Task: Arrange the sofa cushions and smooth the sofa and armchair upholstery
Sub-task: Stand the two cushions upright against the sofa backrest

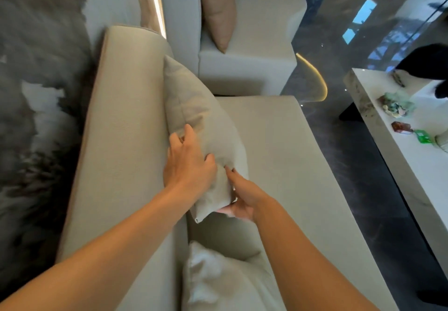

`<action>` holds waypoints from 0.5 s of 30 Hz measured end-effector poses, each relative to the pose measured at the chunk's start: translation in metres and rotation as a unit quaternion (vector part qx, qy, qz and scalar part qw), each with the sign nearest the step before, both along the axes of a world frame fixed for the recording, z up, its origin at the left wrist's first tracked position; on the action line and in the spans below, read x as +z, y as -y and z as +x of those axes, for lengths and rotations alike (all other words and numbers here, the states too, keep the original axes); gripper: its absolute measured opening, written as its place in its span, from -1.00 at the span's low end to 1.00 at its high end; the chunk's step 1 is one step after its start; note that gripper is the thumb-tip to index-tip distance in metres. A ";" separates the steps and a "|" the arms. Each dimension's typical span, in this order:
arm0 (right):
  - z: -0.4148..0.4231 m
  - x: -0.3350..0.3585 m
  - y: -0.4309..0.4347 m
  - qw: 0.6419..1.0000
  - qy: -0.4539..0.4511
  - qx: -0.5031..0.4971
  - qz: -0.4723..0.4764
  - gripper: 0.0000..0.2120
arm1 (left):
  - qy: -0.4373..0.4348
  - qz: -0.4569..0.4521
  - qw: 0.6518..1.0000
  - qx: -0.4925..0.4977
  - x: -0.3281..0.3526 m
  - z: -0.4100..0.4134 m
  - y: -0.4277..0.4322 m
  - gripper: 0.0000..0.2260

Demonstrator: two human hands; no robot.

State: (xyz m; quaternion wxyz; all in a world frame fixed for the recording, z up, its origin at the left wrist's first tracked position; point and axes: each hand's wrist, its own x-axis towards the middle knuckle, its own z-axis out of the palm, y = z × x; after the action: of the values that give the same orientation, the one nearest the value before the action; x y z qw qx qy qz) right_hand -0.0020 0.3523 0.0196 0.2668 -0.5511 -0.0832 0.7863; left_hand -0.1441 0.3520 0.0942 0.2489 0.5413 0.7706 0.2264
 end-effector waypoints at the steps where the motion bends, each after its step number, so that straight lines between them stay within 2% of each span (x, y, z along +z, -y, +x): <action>1: -0.006 0.001 0.004 1.000 0.012 -0.006 -0.003 -0.47 | 0.016 -0.004 1.000 -0.018 0.002 -0.006 0.007 -0.32; 3: -0.010 0.006 0.014 0.998 0.057 -0.012 -0.004 -0.41 | 0.034 -0.011 0.998 -0.055 0.001 -0.014 0.022 -0.34; 5: -0.008 0.017 0.028 0.994 0.105 0.005 0.009 -0.43 | 0.037 -0.014 0.997 -0.073 0.000 -0.018 0.035 -0.35; 8: 0.002 0.039 0.056 0.986 0.152 0.047 0.056 -0.54 | 0.023 -0.015 0.997 -0.071 -0.001 -0.016 0.056 -0.37; 11: 0.019 0.061 0.095 0.967 0.209 0.098 0.111 -0.69 | 0.007 -0.013 0.998 -0.067 -0.001 -0.012 0.085 -0.49; 13: 0.034 0.072 0.134 0.939 0.263 0.158 0.158 -0.79 | -0.013 -0.019 0.998 -0.062 0.002 -0.010 0.113 -0.62; 15: 0.054 0.074 0.183 0.868 0.362 0.256 0.225 -0.78 | -0.093 -0.015 0.993 -0.070 0.005 -0.009 0.156 -0.69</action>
State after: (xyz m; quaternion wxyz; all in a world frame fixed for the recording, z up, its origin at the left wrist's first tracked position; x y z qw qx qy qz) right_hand 0.0518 0.1697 0.0935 0.1244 -0.6815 -0.4867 0.5322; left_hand -0.1529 0.1963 0.0988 0.2001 0.6088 0.7538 0.1455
